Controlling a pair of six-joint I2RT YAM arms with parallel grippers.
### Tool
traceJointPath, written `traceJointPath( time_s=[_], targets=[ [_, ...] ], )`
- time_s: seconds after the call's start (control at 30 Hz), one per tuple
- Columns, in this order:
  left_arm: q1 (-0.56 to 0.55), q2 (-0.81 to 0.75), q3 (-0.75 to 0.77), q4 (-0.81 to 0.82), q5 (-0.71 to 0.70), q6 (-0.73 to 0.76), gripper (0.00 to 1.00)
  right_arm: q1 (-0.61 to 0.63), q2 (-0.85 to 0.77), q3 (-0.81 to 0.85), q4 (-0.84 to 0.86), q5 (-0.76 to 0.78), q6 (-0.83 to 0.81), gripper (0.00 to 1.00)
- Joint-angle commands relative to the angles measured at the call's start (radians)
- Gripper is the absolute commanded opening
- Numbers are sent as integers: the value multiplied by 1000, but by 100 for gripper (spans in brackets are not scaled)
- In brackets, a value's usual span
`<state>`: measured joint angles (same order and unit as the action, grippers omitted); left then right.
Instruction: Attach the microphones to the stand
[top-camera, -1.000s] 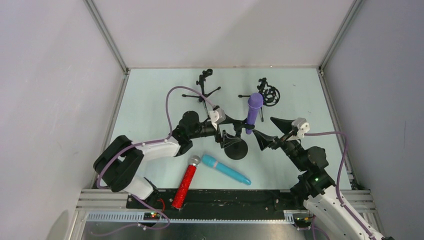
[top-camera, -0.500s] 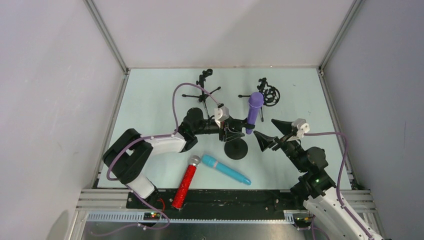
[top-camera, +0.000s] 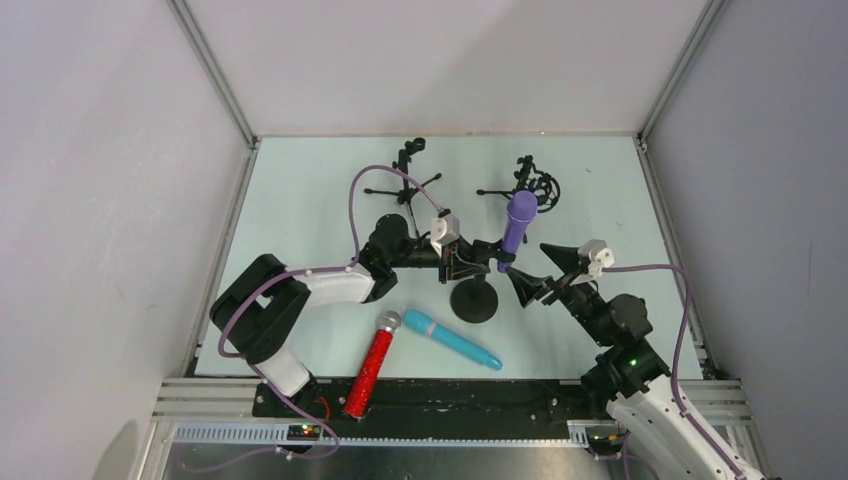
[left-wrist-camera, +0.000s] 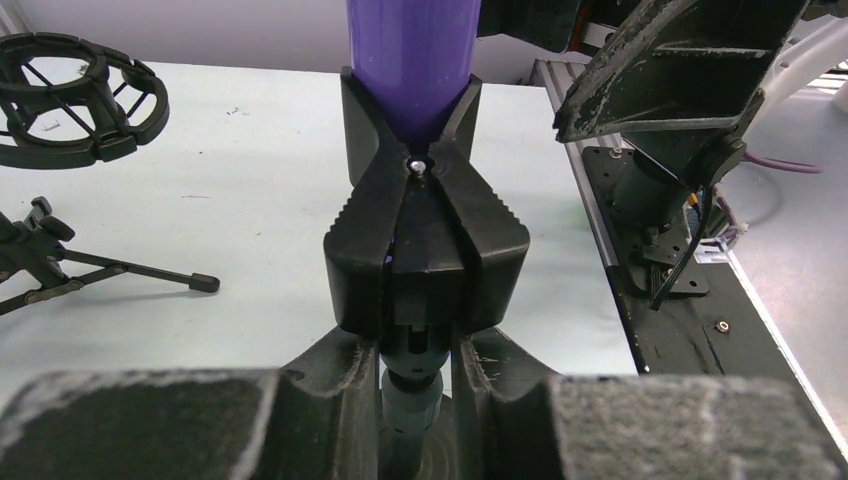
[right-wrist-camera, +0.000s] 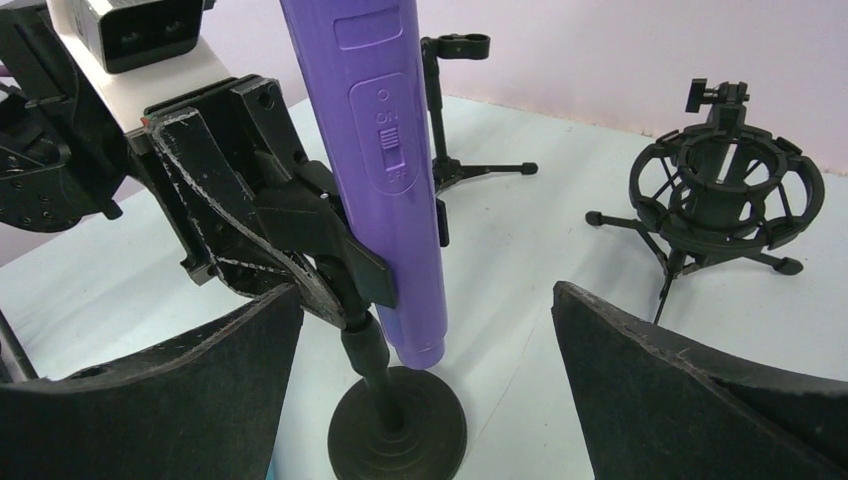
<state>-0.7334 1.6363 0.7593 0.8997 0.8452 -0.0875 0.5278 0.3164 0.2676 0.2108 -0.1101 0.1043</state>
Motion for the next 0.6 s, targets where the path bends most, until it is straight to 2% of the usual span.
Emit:
traceJointPath(
  time_s=[0.0, 0.3, 0.57],
  targets=[
    [8, -23, 27, 38, -11, 16, 0, -3, -13, -3, 14, -22, -2, 99],
    [17, -97, 29, 45, -94, 23, 0, -2, 12, -44, 78, -68, 8, 99],
    [17, -164, 47, 45, -114, 8, 0, 12, 76, -54, 155, -121, -4, 96]
  ],
)
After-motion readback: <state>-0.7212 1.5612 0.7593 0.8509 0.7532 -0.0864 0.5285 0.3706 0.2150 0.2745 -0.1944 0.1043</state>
